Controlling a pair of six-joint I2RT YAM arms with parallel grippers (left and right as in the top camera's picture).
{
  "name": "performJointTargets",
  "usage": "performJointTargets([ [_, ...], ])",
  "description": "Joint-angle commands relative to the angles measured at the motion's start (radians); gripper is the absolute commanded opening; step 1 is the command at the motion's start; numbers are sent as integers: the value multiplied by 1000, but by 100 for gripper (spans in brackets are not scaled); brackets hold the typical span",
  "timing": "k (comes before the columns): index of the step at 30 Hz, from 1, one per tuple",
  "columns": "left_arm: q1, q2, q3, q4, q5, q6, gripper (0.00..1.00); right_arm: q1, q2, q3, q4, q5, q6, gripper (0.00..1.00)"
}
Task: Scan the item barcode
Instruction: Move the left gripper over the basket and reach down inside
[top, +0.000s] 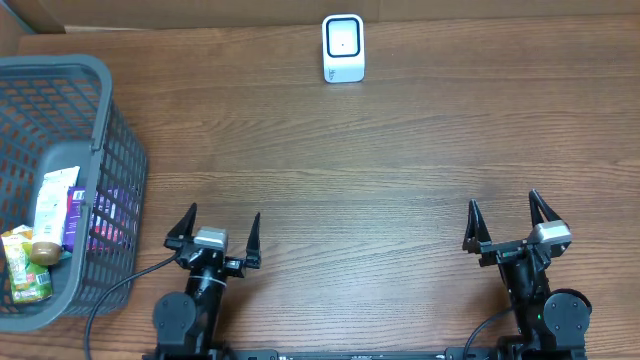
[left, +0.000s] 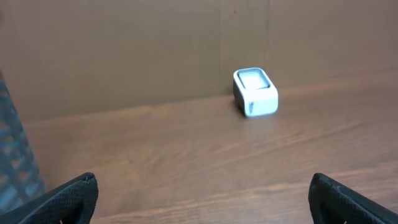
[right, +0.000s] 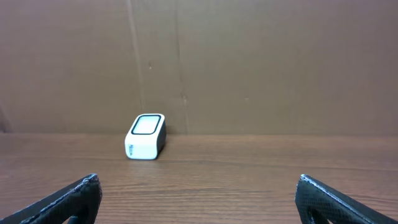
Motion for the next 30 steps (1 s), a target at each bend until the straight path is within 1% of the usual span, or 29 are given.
performJointTargets([
  [1, -6, 15, 129, -33, 17, -5, 100, 6, -10, 73, 1, -18, 3, 100],
  [7, -6, 126, 307, -114, 22, 6, 100, 6, -10, 167, -45, -18, 3, 100],
  [12, -6, 272, 473, -180, 28, 6, 100, 6, -10, 257, -107, -18, 3, 100],
  [18, -6, 477, 715, -304, 31, 26, 100, 6, 22, 384, -213, -17, 2, 100],
  [21, -6, 578, 848, -400, 31, 41, 100, 6, 73, 456, -268, -18, 2, 100],
  [25, -6, 712, 1035, -549, 31, 51, 100, 6, 184, 589, -348, -18, 2, 100],
  [30, -6, 874, 1256, -704, 31, 51, 100, 6, 367, 803, -478, -18, 2, 100],
])
